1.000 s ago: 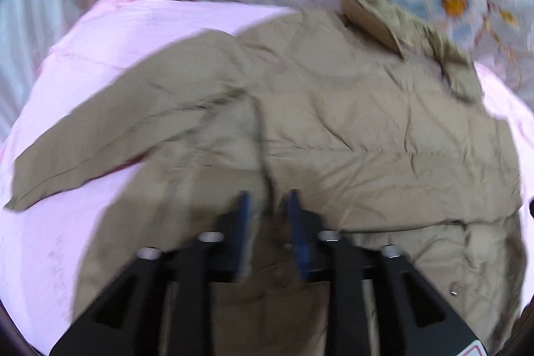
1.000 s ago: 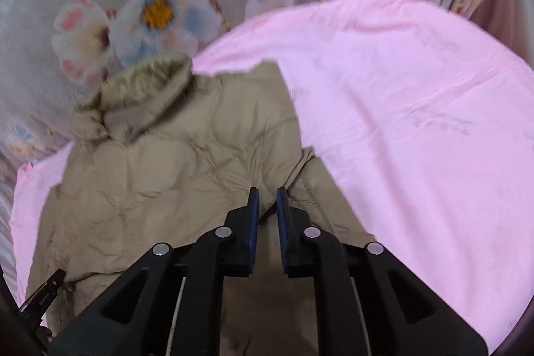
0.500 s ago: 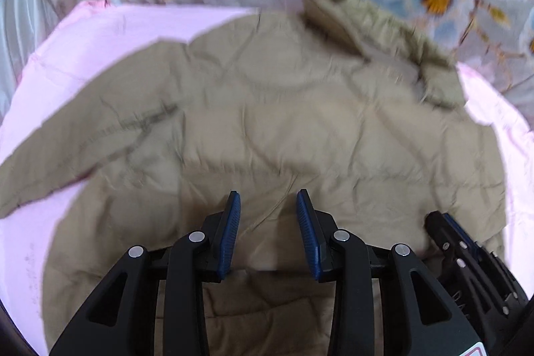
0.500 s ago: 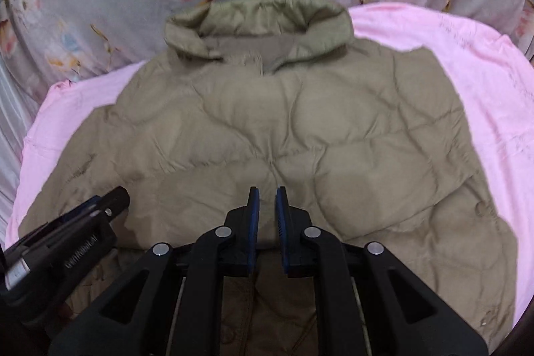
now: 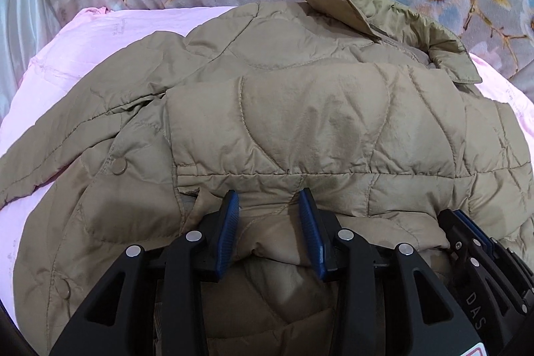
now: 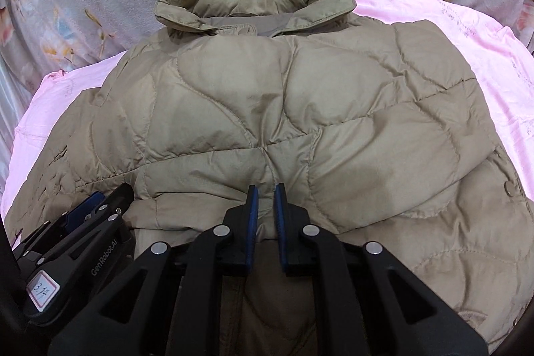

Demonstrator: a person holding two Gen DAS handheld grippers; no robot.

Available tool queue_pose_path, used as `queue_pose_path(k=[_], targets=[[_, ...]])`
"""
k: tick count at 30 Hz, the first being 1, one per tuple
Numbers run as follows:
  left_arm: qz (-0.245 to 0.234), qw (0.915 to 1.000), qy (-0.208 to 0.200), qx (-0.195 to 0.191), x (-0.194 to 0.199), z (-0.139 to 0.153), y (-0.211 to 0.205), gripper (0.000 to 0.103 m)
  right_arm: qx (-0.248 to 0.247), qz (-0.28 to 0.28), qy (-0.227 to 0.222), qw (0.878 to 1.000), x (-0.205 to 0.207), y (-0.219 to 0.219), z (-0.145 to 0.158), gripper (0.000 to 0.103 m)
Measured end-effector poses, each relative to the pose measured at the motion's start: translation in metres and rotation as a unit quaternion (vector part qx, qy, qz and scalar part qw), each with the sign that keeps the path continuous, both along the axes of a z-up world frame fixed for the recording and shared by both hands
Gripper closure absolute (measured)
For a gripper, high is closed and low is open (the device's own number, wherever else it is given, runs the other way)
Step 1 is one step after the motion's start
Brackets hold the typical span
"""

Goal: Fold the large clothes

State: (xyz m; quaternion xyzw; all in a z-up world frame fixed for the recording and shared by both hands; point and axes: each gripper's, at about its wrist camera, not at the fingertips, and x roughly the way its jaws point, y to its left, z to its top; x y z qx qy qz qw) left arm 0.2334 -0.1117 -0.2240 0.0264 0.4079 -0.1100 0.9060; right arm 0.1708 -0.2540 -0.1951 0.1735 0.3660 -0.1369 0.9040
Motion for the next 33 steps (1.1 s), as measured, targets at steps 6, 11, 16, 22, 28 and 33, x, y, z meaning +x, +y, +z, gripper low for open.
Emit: queue_pose_path(k=[6, 11, 16, 22, 28, 33], targets=[[-0.004, 0.9991, 0.005, -0.042, -0.014, -0.001, 0.015, 0.065, -0.017, 0.003, 0.012, 1.0, -0.011, 0.01, 0.001, 0.095], [-0.005, 0.9986, 0.008, -0.052, -0.026, 0.001, 0.022, 0.065, -0.022, 0.005, 0.016, 1.0, -0.017, 0.013, 0.002, 0.095], [0.01, 0.9916, 0.047, -0.12, -0.027, 0.031, 0.068, 0.056, -0.058, 0.006, 0.039, 0.998, -0.009, 0.02, 0.016, 0.092], [0.195, 0.9602, 0.036, -0.197, -0.013, 0.066, 0.237, 0.024, -0.038, 0.022, -0.013, 0.999, -0.017, 0.06, 0.063, 0.077], [0.385, 0.898, 0.066, -0.202, 0.002, 0.036, 0.408, 0.025, -0.039, 0.064, -0.01, 0.997, -0.005, 0.111, 0.059, 0.066], [0.424, 0.8719, 0.091, -0.228, 0.015, 0.008, 0.452, 0.027, -0.027, 0.065, -0.001, 0.997, -0.015, 0.131, 0.053, 0.065]])
